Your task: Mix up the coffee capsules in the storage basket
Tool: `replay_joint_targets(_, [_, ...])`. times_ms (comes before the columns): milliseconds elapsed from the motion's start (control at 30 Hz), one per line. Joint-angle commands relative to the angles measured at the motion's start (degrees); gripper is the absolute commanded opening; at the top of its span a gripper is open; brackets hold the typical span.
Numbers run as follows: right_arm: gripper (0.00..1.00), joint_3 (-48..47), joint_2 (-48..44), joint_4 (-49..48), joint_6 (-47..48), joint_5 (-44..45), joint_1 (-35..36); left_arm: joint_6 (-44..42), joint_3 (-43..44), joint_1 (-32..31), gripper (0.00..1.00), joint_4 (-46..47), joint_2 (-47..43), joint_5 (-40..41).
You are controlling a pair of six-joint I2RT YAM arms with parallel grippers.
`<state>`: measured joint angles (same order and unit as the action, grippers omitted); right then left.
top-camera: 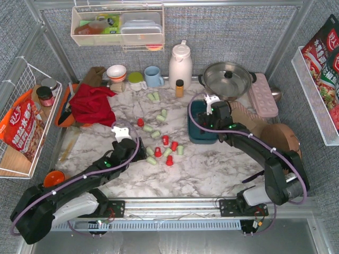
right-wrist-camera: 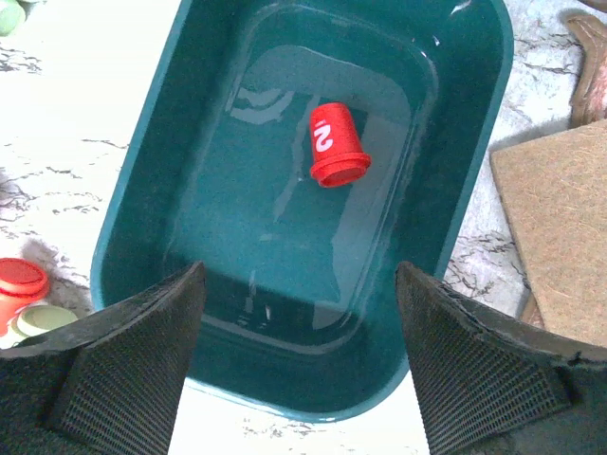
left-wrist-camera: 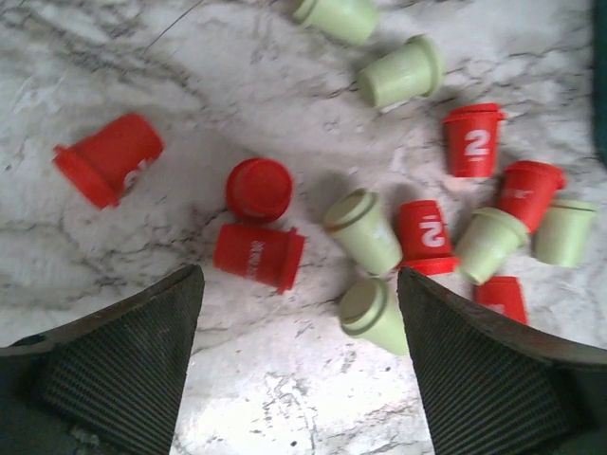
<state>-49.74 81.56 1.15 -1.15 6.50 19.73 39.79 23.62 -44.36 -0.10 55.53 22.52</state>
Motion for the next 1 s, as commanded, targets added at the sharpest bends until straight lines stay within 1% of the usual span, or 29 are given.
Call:
replay_joint_targets(0, [0.84, -0.3, -1.6, 1.2, -0.3, -1.3, -0.1, 6.1, 2.2, 0.2, 0.87, -9.8, 3.0, 4.5])
replay_joint_targets(100, [0.84, 0.8, -3.2, 0.7, 0.4, -1.4, -0.2, 6.0, 2.1, 0.4, 0.8, -9.7, 5.0, 3.9])
replay_joint_targets(200, [0.84, 2.3, -4.3, -0.7, 0.4, -2.1, -0.3, 4.5, 1.6, 1.8, 0.76, -7.5, 6.7, 1.8])
replay_joint_targets(267, [0.83, 2.9, -4.6, -1.4, 0.2, -3.0, -0.4, 2.6, 1.4, 3.9, 0.74, -5.7, 8.1, -1.4])
replay_joint_targets(367, [0.83, 2.9, -4.6, -1.6, -0.2, -4.0, -0.4, -0.3, 1.7, 7.0, 0.74, -3.4, 10.3, -6.0])
replay_joint_targets(533, [0.83, 3.4, -5.2, -2.5, -0.3, -4.4, -0.4, -3.5, 3.6, 8.0, 0.74, -1.5, 12.8, -9.3])
replay_joint_targets(633, [0.83, 3.3, -5.3, -2.3, -0.3, -5.0, -0.4, -3.9, 4.5, 8.4, 0.74, -1.5, 15.1, -10.3])
replay_joint_targets(833, [0.82, 3.1, -5.9, -1.7, -0.1, -5.6, -0.4, -4.0, 4.8, 10.0, 0.72, -1.6, 19.2, -9.6])
replay_joint_targets(900, [0.82, 3.0, -5.8, -1.4, 0.0, -6.0, -0.4, -4.1, 4.7, 10.1, 0.68, -0.9, 19.7, -9.4])
replay_joint_targets(967, [0.81, 2.8, -5.6, -1.2, 0.0, -6.4, -0.4, -4.4, 4.8, 10.1, 0.58, -0.3, 19.9, -9.7])
